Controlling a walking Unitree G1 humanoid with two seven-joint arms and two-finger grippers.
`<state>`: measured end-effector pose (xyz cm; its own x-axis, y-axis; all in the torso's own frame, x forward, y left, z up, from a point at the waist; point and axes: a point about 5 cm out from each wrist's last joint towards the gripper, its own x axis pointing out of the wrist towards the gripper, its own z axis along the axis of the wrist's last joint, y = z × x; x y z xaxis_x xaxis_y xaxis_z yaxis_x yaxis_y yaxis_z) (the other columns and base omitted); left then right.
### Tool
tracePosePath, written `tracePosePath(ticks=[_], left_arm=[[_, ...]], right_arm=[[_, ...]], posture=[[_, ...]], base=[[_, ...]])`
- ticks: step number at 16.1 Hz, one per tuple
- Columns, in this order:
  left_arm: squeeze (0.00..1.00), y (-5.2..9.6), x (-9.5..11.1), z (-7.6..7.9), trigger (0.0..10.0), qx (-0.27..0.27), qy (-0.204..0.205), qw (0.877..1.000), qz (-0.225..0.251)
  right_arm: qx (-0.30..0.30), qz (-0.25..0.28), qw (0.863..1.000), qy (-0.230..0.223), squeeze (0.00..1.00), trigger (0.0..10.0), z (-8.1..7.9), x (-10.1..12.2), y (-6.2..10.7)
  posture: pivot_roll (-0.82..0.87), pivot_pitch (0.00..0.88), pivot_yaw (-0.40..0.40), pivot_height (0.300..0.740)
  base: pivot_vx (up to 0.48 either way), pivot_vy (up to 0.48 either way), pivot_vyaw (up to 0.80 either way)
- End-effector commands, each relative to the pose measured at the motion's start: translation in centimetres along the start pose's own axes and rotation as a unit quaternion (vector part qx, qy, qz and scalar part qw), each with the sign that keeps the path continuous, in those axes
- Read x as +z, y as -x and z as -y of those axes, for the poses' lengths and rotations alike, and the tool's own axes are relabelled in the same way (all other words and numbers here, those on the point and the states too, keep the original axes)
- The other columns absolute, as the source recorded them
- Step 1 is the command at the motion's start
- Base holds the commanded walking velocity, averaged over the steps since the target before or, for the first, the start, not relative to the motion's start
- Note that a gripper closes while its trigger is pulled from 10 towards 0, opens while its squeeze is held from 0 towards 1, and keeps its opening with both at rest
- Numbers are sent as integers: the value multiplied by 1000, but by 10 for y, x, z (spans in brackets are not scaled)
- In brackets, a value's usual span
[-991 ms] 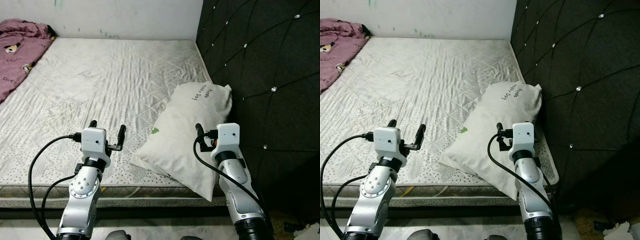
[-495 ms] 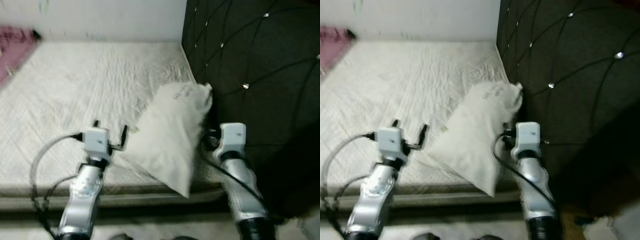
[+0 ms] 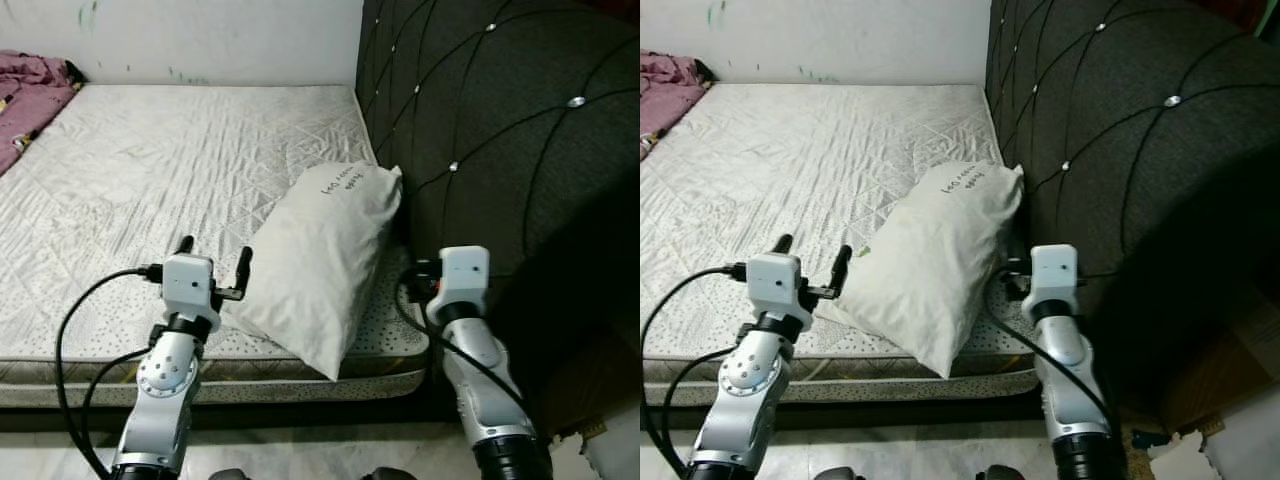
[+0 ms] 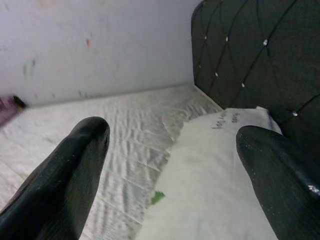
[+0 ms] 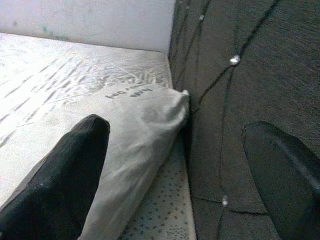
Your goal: Clean up the room
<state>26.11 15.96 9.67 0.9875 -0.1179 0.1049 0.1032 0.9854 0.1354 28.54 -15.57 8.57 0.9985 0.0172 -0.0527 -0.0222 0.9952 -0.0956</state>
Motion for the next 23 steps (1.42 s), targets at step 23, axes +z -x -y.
tracePosePath(ticks=[23], left_arm=[[0, 8, -2, -11, 10000, 43, -8, 998, -45]], right_arm=[[25, 22, 999, -17, 0, 10000, -16, 11, 5]], posture=[[23, 0, 0, 740]], base=[[0, 0, 128]])
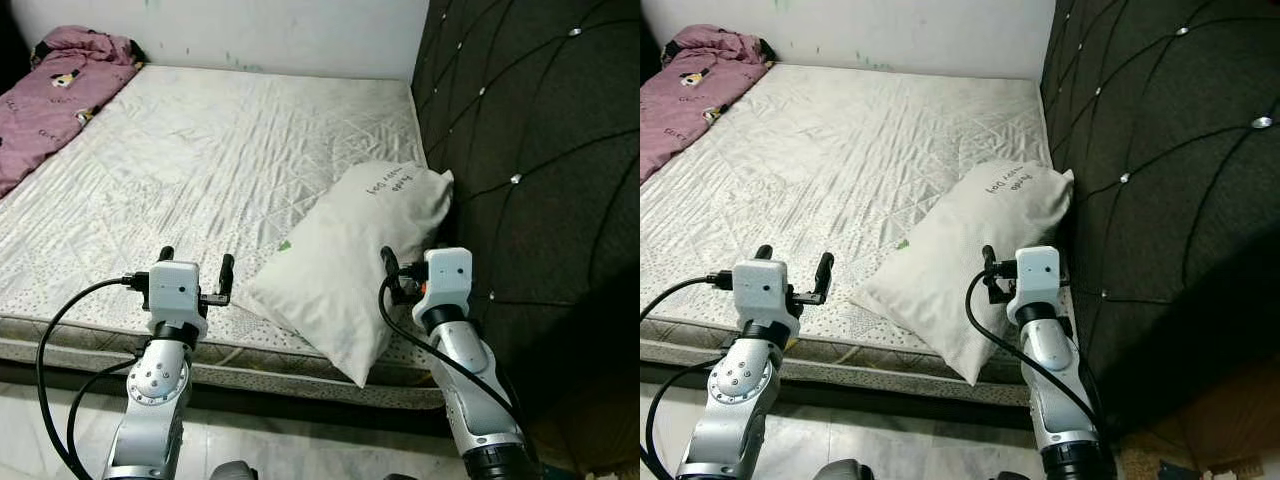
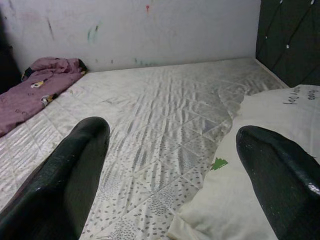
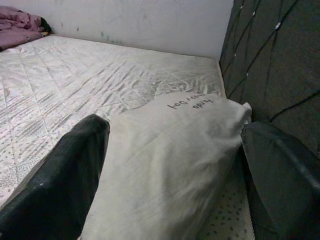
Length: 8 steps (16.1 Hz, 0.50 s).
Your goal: Clean up the room
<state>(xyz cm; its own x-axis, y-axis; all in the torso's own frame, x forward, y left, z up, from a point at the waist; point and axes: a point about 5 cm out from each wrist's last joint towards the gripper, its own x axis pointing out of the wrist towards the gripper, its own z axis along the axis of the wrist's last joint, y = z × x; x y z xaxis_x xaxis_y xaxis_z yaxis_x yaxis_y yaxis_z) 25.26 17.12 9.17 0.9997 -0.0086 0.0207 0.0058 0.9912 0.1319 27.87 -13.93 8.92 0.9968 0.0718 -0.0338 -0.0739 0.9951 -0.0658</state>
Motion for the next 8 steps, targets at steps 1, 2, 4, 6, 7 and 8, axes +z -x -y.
tracePosePath(ticks=[1, 2, 4, 6, 7, 8], left_arm=[[0, -2, 4, 0, 10000, -7, -7, 1000, 4], [0, -2, 4, 0, 10000, -8, -6, 1000, 3], [0, -3, 4, 1, 10000, -9, -4, 1000, 2], [0, -3, 4, 1, 10000, -11, -1, 1000, 3], [0, -3, 4, 2, 10000, -16, 3, 1000, 5], [0, -3, 5, 2, 10000, -16, 3, 1000, 6]], right_arm=[[-1, 10, 1000, -4, 0, 10000, 0, 6, -2], [-1, 10, 1000, -4, 0, 10000, 0, 6, -2], [-1, 9, 1000, -3, 0, 10000, 1, 6, -2], [1, 9, 1000, -1, 0, 10000, 1, 6, -2], [2, 9, 1000, 0, 0, 10000, 1, 6, -2], [2, 9, 1000, 0, 0, 10000, 1, 6, -2]], posture=[[22, 0, -1, 740], [21, 0, -1, 740], [20, 0, -2, 740], [20, 0, -4, 740], [19, 0, -4, 740], [19, 0, -4, 740]], base=[[0, 0, 0], [0, 0, 0], [0, 0, 0], [0, 0, 0], [0, 0, 0], [262, 0, 0]])
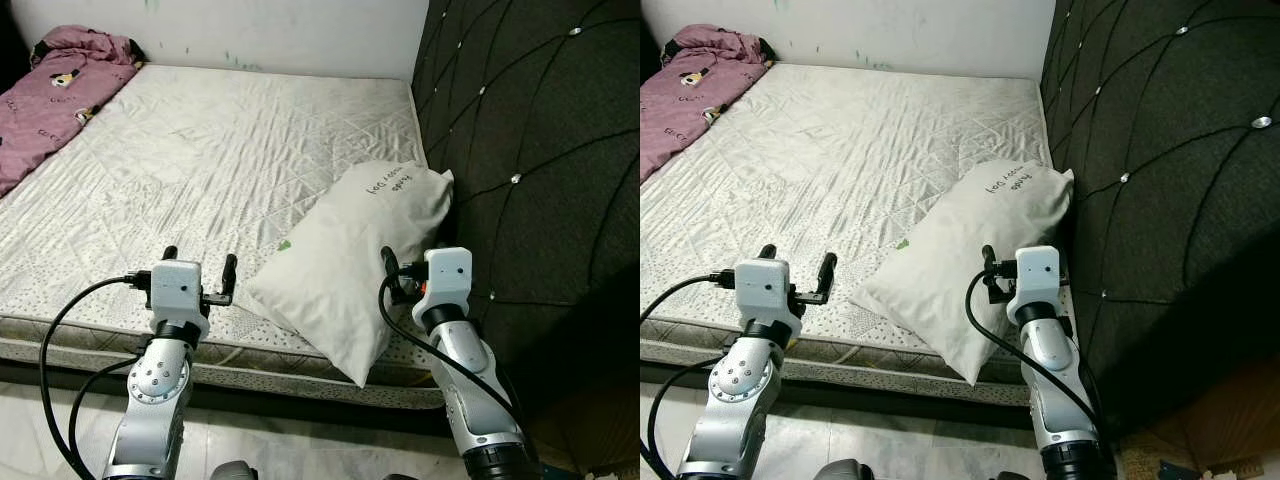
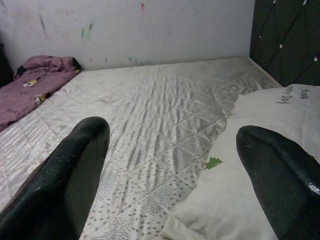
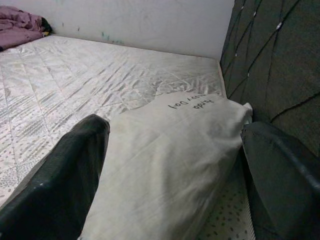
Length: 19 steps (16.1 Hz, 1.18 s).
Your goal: Clean up the room
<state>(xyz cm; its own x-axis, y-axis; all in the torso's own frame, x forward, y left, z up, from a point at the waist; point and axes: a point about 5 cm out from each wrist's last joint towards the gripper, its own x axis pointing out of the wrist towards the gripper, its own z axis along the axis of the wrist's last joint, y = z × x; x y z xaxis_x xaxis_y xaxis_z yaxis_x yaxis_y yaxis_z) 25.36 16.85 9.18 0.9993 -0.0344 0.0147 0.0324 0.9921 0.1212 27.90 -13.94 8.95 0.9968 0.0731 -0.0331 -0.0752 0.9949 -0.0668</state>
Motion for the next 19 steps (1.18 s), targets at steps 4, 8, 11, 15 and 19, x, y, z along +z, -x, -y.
tracePosePath(ticks=[4, 8, 11, 15, 19], left_arm=[[0, -1, 4, 1, 10000, -10, 2, 1000, 8], [0, -2, 4, 2, 10000, -12, 3, 1000, 9], [0, -2, 5, 2, 10000, -17, 6, 1000, 11], [0, -2, 4, 2, 10000, -17, 3, 1000, 8], [0, -3, 5, 2, 10000, -18, 4, 1000, 12]], right_arm=[[2, 8, 1000, 2, 0, 10000, 1, 5, -2], [2, 8, 1000, 3, 0, 10000, 1, 5, -2], [1, 8, 1000, 2, 0, 10000, 1, 5, -3], [0, 7, 1000, 2, 0, 10000, 1, 5, -3], [-2, 7, 1000, 2, 0, 10000, 1, 5, -4]], posture=[[17, 0, -4, 740], [17, 0, -6, 740], [17, 0, -5, 740], [16, 0, -3, 740], [16, 0, -3, 740]], base=[[352, 0, 0], [368, 0, 0], [381, 0, 0], [362, 0, 0], [143, 0, 0]])
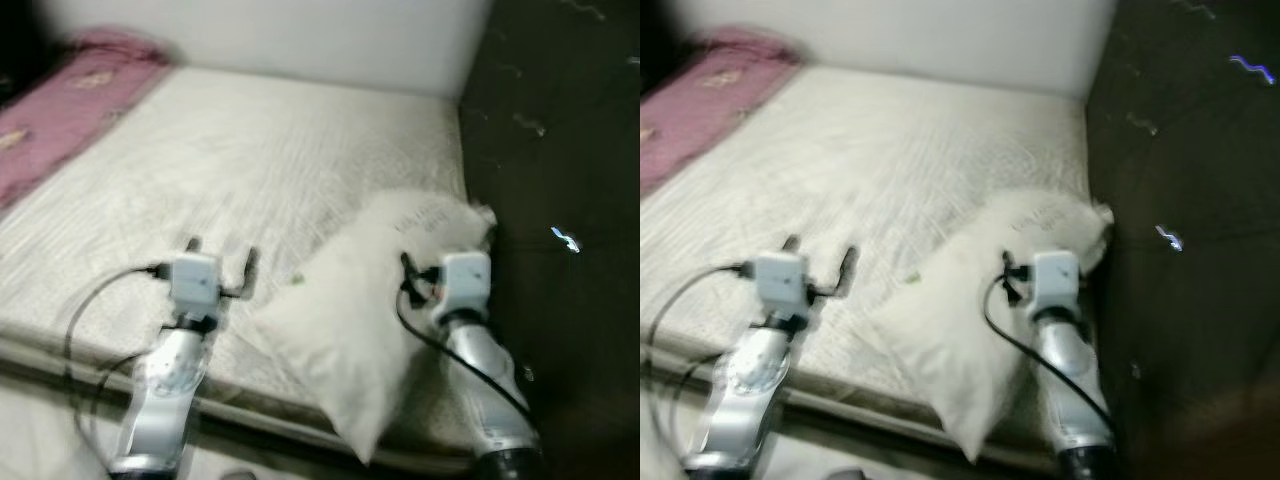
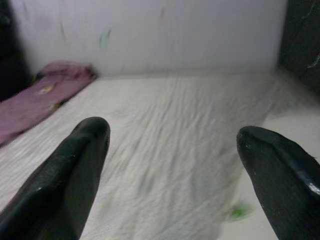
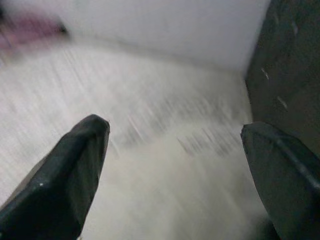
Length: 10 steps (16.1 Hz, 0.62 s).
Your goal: Clean up the room
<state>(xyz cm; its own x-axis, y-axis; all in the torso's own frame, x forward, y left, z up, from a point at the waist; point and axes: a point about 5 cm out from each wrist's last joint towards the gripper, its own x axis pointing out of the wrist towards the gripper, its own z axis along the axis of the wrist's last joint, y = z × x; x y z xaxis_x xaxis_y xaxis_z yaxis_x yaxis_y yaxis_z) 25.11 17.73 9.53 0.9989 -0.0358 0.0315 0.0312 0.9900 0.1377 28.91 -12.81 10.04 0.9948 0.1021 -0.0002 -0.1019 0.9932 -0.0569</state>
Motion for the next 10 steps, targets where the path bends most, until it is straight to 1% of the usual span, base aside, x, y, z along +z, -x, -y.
tracePosePath(ticks=[1, 10], left_arm=[[0, -5, 2, 12, 10000, -17, 14, 1000, 1], [0, -2, 1, 11, 10000, -16, 18, 1000, -7]], right_arm=[[-14, -11, 1000, 8, 0, 10000, 11, -7, 8], [-15, -15, 1000, 4, 0, 10000, 11, -8, 11]], posture=[[17, 0, -4, 740], [17, 0, -3, 736]], base=[[0, 0, 0], [0, 0, 0]])
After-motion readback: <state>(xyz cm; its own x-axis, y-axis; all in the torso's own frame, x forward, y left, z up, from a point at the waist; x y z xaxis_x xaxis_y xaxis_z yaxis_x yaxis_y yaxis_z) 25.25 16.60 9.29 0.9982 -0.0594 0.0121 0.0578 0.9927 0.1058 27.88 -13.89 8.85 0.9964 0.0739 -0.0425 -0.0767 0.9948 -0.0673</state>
